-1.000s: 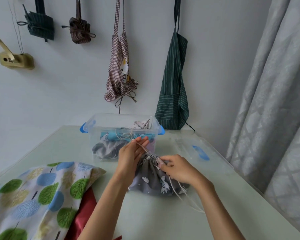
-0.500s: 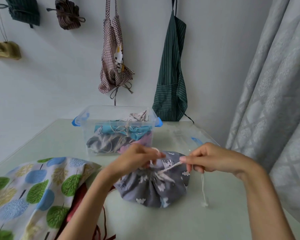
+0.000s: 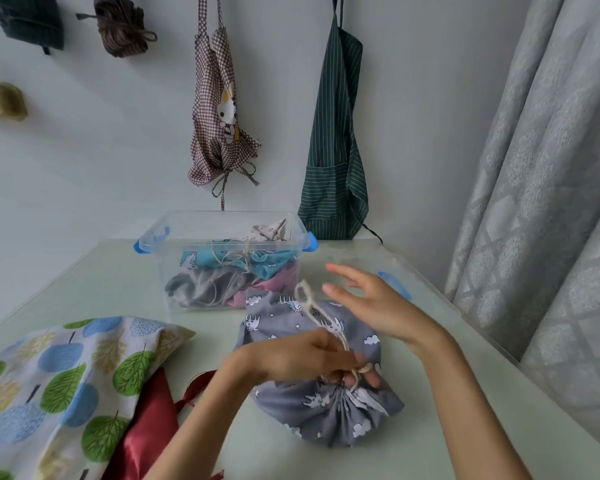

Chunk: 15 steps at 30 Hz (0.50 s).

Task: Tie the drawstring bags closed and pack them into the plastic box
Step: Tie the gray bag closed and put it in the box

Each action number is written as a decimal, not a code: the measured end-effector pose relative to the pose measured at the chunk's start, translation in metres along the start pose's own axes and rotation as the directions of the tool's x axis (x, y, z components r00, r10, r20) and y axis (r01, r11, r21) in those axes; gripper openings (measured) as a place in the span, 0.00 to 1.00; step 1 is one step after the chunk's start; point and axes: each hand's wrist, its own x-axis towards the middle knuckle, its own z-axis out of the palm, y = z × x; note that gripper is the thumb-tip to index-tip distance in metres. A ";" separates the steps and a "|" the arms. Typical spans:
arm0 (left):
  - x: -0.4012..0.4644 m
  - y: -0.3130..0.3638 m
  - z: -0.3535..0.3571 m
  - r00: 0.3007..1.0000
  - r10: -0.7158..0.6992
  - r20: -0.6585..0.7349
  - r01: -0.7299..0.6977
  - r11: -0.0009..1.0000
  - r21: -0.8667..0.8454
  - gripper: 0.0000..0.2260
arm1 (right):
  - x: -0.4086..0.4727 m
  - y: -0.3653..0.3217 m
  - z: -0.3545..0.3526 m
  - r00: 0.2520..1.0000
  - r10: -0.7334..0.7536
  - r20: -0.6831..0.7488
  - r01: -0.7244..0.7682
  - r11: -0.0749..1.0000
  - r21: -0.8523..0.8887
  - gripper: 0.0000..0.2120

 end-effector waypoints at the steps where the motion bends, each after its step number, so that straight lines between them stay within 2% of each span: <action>1: -0.002 -0.002 -0.004 1.000 0.009 -0.009 -0.009 1.000 -0.012 0.17 | 0.001 0.003 -0.002 0.999 0.019 -0.037 -0.022 0.998 -0.063 0.18; 3: -0.005 -0.006 -0.012 0.998 0.031 -0.047 -0.034 0.997 -0.074 0.17 | -0.002 0.009 -0.013 0.997 0.000 -0.073 -0.005 0.997 -0.072 0.13; 6: -0.011 -0.011 -0.022 0.992 0.058 -0.113 -0.076 0.984 -0.160 0.21 | -0.012 0.012 -0.026 0.983 -0.073 0.169 0.087 0.993 -0.076 0.14; 8: -0.013 -0.012 -0.027 0.989 0.062 -0.131 -0.086 0.978 -0.189 0.21 | -0.014 0.009 -0.023 0.962 -0.078 0.261 0.105 0.990 -0.091 0.14; 12: -0.015 -0.013 -0.029 0.984 0.037 -0.176 -0.076 0.972 -0.224 0.19 | -0.007 0.012 -0.010 0.966 -0.030 0.256 0.058 0.993 -0.100 0.04; 15: -0.018 -0.016 -0.034 0.971 -0.021 -0.240 -0.045 0.963 -0.266 0.21 | -0.006 0.013 -0.009 0.980 -0.017 0.196 0.032 0.997 -0.075 0.03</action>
